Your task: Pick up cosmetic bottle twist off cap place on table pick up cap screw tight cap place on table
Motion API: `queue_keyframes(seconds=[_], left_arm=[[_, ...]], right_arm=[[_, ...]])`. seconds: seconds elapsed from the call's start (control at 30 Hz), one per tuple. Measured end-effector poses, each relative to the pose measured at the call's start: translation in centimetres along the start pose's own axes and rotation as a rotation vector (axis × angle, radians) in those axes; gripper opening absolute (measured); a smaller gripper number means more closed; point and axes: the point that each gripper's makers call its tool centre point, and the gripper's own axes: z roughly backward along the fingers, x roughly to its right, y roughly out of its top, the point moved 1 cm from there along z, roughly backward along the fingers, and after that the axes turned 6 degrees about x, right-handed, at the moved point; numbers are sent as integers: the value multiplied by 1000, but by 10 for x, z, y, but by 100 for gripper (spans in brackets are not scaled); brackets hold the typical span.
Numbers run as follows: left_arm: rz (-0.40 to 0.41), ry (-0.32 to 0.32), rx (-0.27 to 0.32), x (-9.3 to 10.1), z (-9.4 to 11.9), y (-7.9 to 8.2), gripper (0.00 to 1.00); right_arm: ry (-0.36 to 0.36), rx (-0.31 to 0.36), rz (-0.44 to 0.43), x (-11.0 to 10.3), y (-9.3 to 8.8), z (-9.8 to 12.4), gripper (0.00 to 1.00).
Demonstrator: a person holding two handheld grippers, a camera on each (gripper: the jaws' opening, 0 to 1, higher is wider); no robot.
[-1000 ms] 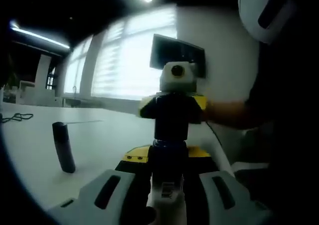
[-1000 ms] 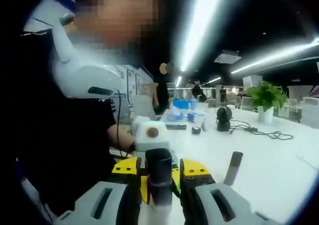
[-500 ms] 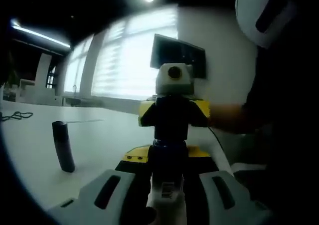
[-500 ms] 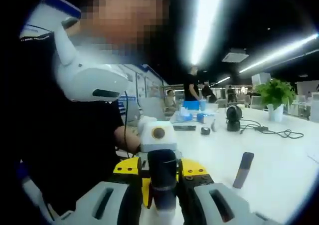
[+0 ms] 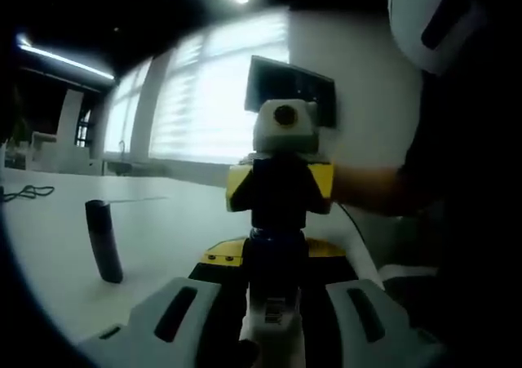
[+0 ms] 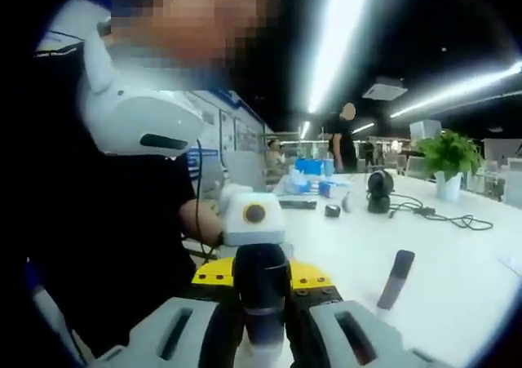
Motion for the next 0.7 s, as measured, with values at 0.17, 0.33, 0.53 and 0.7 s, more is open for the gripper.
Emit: queue_keyframes(seconds=[0.17, 0.33, 0.53, 0.7], left_arm=[[0, 8, 1, -1, 0, 0, 14], [-10, 12, 1, -1, 1, 0, 14], [-31, 19, 1, -2, 1, 0, 14], [-33, 35, 3, -4, 0, 0, 14]], right_arm=[[-86, -9, 17, 2, 0, 1, 14], [-175, -5, 35, 2, 0, 3, 14], [-287, 26, 64, 2, 1, 4, 14], [-370, 48, 56, 5, 2, 4, 14]])
